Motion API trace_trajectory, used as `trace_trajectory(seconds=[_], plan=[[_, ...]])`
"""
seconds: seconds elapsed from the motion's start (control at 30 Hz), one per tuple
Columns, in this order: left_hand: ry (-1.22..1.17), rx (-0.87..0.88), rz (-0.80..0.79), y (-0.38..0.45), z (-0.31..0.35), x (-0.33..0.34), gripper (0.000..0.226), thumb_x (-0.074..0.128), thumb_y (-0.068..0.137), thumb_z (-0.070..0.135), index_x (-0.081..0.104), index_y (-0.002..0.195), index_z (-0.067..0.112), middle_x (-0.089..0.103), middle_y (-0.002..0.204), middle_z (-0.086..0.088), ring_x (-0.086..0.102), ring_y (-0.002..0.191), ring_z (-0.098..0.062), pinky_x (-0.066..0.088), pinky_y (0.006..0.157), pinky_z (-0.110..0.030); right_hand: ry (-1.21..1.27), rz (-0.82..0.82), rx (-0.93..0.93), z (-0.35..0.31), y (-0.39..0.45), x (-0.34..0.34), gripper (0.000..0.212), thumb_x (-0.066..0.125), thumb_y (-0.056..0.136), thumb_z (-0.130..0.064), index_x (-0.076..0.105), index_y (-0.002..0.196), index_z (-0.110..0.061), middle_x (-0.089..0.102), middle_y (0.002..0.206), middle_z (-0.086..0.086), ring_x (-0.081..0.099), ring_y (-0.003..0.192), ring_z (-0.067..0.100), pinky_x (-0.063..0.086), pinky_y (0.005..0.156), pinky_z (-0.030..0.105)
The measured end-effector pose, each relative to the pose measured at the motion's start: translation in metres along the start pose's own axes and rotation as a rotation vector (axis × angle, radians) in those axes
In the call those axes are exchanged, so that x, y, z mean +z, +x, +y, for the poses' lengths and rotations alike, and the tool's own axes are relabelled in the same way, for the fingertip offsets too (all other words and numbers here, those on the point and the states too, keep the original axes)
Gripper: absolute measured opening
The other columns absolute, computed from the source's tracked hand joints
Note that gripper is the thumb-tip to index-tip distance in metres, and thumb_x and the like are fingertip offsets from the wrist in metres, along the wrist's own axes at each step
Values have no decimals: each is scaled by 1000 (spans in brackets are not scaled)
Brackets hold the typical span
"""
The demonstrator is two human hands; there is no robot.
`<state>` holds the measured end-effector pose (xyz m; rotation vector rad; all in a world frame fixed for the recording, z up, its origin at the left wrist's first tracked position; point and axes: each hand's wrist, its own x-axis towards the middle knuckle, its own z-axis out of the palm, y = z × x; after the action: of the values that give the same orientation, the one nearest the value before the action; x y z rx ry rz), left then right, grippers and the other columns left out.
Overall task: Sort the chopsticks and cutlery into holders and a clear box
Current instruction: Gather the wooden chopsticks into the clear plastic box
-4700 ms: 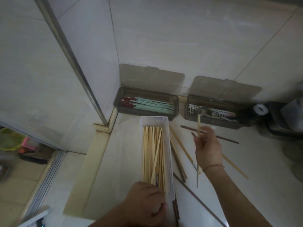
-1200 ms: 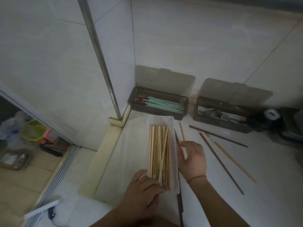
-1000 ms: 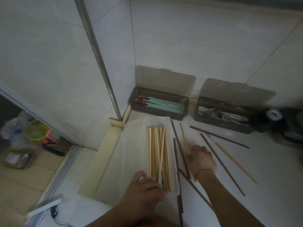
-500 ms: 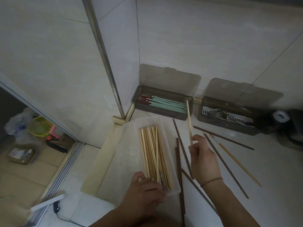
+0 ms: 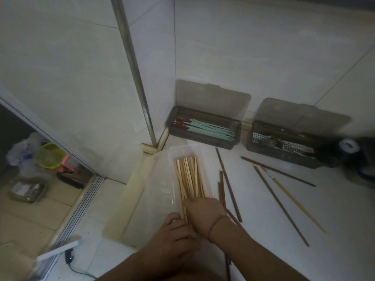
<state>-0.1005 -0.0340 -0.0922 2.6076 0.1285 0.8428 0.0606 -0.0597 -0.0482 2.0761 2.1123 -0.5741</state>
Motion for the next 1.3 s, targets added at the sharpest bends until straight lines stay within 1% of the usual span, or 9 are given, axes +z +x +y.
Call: trace_trajectory(seconds=[0.13, 0.23, 0.33, 0.47, 0.57, 0.77, 0.93, 1.07, 1.3], plan=[[-13, -28, 0, -1, 1, 2, 3, 70, 91, 23, 72, 93, 23, 67, 97, 7, 60, 83, -15, 40, 87, -32, 107, 78, -142, 10, -10, -6, 42, 49, 89, -13, 49, 131, -12, 64, 106, 11, 62, 90, 30, 49, 74, 36], [37, -28, 12, -1, 4, 2, 11, 70, 90, 29, 69, 100, 25, 65, 101, 8, 57, 90, -14, 40, 89, -33, 195, 500, -269, 36, -23, -14, 26, 51, 85, -14, 68, 104, -17, 68, 96, 1, 63, 83, 16, 52, 75, 27], [99, -43, -61, 2, 6, -3, 20, 62, 94, 41, 71, 105, 28, 65, 106, 11, 53, 105, -13, 34, 98, -32, 214, 854, 176, 96, -47, -14, 21, 51, 88, -14, 70, 97, -15, 70, 96, 5, 64, 89, 21, 51, 81, 29], [164, -112, -230, 9, 1, -10, 30, 56, 88, 59, 62, 110, 39, 62, 113, 16, 50, 115, -14, 28, 103, -40, 321, 479, 1022, 194, -92, 15, 26, 55, 90, -27, 67, 111, -20, 63, 114, 9, 56, 103, 32, 50, 86, 41], [218, -124, -353, 13, 0, -13, 32, 51, 88, 67, 67, 97, 41, 62, 104, 20, 53, 112, -13, 26, 104, -45, 266, 301, 1117, 210, -117, 37, 30, 49, 92, -38, 64, 113, -22, 56, 115, 8, 50, 102, 31, 44, 79, 37], [294, -164, -405, 17, 2, -15, 47, 42, 91, 70, 70, 95, 33, 65, 95, 16, 56, 104, -15, 27, 104, -50, 134, 396, 1151, 196, -120, 42, 18, 54, 91, -29, 70, 95, -20, 61, 104, 9, 43, 96, 32, 36, 70, 33], [265, -210, -392, 13, 2, -12, 49, 39, 92, 70, 71, 92, 33, 64, 96, 15, 54, 107, -14, 24, 109, -50, 355, 744, 1075, 158, -104, -5, 5, 58, 91, -13, 62, 92, -14, 60, 82, 5, 49, 84, 31, 36, 66, 32], [137, -257, -259, 3, 2, -6, 47, 44, 93, 68, 66, 101, 27, 59, 114, 9, 50, 119, -16, 19, 117, -44, 678, 1006, 712, 98, -82, -50, 26, 55, 90, -2, 51, 115, -8, 56, 87, -13, 59, 78, -1, 44, 67, 14], [-57, -278, 131, -5, 8, 2, 45, 63, 89, 50, 45, 106, 12, 44, 120, -4, 46, 122, -25, 28, 118, -39, 622, 366, 168, 4, -17, -40, 18, 46, 95, -10, 56, 104, -20, 61, 91, -3, 57, 77, 7, 47, 68, 20]])
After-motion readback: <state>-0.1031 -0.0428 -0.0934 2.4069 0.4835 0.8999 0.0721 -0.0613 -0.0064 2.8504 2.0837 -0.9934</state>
